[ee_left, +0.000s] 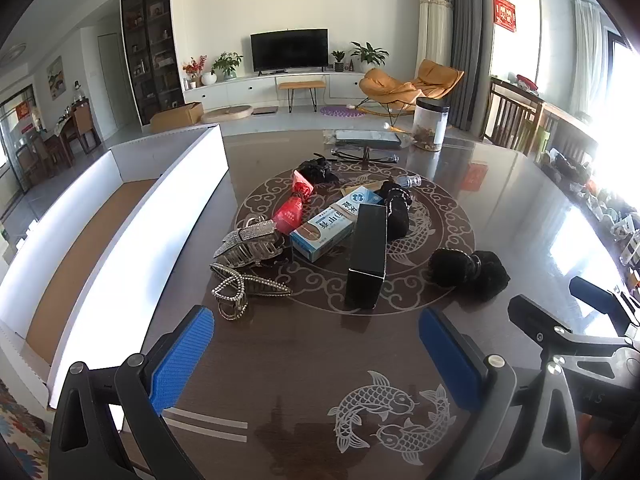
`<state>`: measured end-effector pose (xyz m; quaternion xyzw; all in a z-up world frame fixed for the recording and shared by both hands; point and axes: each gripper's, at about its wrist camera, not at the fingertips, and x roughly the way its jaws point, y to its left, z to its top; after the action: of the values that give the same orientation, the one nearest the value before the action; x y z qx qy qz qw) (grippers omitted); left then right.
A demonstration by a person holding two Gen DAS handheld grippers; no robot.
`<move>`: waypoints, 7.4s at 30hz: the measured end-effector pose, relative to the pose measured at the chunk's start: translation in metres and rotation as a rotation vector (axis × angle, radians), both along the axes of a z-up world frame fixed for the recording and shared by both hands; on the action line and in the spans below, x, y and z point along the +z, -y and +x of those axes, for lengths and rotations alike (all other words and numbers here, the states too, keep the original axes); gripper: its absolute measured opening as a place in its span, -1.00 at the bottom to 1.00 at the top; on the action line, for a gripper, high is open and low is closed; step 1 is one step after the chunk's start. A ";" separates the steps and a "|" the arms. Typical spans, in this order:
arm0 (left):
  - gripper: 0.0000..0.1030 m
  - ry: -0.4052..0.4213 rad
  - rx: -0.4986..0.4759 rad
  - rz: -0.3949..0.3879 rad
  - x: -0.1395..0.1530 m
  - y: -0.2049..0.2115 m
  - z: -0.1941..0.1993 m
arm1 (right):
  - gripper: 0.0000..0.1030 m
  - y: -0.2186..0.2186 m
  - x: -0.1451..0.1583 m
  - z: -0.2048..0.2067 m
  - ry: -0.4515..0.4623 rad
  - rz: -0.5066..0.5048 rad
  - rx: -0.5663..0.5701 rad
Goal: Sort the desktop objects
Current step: 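Move both tools toward the cluster of items on the table, then close the right gripper on the black fuzzy hair ties, then grasp the pearl-beaded hair clip with the left gripper while the right holds the hair ties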
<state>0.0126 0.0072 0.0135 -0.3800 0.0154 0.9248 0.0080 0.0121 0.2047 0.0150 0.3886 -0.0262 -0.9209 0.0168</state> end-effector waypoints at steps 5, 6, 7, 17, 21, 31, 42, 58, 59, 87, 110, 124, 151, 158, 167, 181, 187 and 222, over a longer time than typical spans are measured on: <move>1.00 0.005 -0.002 -0.001 -0.001 -0.001 -0.001 | 1.00 0.001 -0.001 -0.001 0.004 0.001 0.001; 1.00 0.005 -0.003 -0.001 -0.001 0.000 -0.001 | 1.00 0.001 -0.001 -0.001 0.004 0.001 0.002; 1.00 0.005 -0.003 -0.002 -0.001 0.000 -0.001 | 1.00 0.001 -0.001 -0.001 0.005 0.001 0.002; 1.00 0.019 0.006 0.006 -0.005 0.003 -0.002 | 1.00 0.008 0.000 0.001 0.001 0.008 0.015; 1.00 0.018 -0.005 0.007 -0.006 0.004 -0.002 | 1.00 0.008 0.000 0.002 -0.001 0.015 0.018; 1.00 0.039 -0.019 -0.001 -0.015 0.003 -0.005 | 1.00 0.000 -0.003 0.002 0.002 0.026 -0.006; 1.00 0.059 -0.027 -0.008 -0.022 0.000 -0.008 | 1.00 -0.003 -0.008 -0.002 0.010 0.031 -0.012; 1.00 0.140 0.016 -0.047 -0.059 0.018 -0.019 | 1.00 -0.005 -0.027 -0.009 0.056 0.038 -0.020; 1.00 0.160 0.030 -0.043 -0.067 0.024 -0.021 | 1.00 -0.004 -0.031 -0.010 0.066 0.037 -0.019; 1.00 0.272 0.006 -0.034 -0.112 0.027 -0.054 | 1.00 -0.015 -0.102 -0.062 0.227 0.075 0.004; 1.00 0.233 -0.171 -0.009 -0.117 -0.007 -0.169 | 1.00 0.001 -0.105 -0.156 0.153 0.077 0.074; 1.00 0.189 -0.163 0.003 -0.119 -0.001 -0.160 | 1.00 0.001 -0.105 -0.155 0.153 0.075 0.073; 1.00 0.215 -0.224 0.011 -0.079 0.053 -0.152 | 1.00 -0.007 -0.107 -0.148 0.149 0.082 0.174; 1.00 0.073 -0.155 -0.019 -0.050 0.064 -0.146 | 1.00 -0.007 -0.106 -0.149 0.149 0.082 0.174; 1.00 0.217 0.039 0.004 -0.085 0.074 -0.212 | 1.00 -0.007 -0.107 -0.149 0.148 0.082 0.173; 1.00 0.198 0.082 0.078 -0.104 0.090 -0.189 | 1.00 -0.007 -0.107 -0.148 0.148 0.081 0.172; 1.00 0.256 0.217 0.103 -0.121 0.101 -0.187 | 1.00 -0.007 -0.107 -0.148 0.148 0.081 0.172; 0.57 0.170 -0.144 0.043 -0.110 0.069 -0.097 | 1.00 -0.019 -0.104 -0.139 0.176 0.066 0.286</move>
<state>-0.0840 -0.0621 -0.0967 -0.4547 0.0221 0.8864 0.0840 -0.1271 0.2241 -0.0894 0.4680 0.0582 -0.8718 0.1325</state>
